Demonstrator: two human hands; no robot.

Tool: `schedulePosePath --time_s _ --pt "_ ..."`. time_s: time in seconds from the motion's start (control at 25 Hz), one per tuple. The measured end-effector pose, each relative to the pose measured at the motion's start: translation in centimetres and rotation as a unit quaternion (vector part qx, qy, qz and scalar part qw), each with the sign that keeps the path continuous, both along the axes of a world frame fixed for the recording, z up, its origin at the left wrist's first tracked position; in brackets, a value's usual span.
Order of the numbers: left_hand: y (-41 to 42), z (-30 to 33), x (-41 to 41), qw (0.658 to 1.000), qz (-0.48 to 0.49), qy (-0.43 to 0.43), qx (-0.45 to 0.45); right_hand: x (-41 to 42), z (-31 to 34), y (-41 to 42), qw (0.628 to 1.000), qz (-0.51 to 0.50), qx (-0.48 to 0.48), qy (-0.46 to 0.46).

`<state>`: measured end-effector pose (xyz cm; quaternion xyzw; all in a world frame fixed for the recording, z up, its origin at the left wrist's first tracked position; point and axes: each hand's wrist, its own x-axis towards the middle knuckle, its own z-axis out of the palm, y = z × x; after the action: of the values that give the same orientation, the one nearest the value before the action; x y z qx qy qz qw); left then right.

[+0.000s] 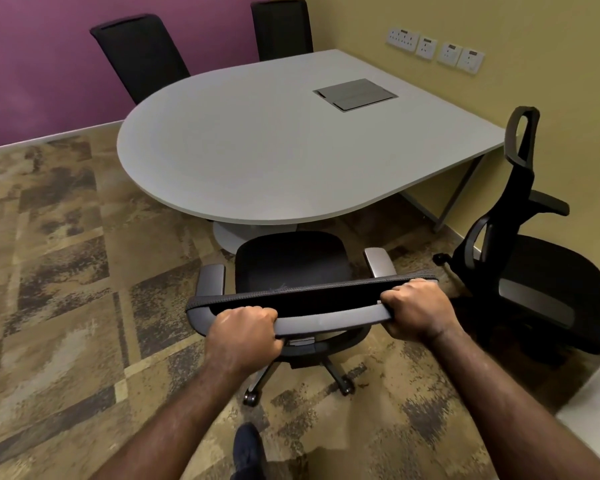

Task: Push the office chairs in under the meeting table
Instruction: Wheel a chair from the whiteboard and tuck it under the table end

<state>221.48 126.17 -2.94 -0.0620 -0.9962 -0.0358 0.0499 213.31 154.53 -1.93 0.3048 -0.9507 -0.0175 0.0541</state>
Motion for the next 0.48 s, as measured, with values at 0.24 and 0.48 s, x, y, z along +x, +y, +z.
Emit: schedulePosePath --time_s 0.24,0.48 --pt "-3.4 0.3 -2.3 1.000 0.017 -0.014 -0.021 -1.6 -0.1 -3.4 1.000 0.009 0.005 0.005" --pt "-4.5 -0.1 -4.4 0.999 0.022 -0.005 -0.025 -5.1 0.5 -5.1 1.000 0.016 0.012 0.001"
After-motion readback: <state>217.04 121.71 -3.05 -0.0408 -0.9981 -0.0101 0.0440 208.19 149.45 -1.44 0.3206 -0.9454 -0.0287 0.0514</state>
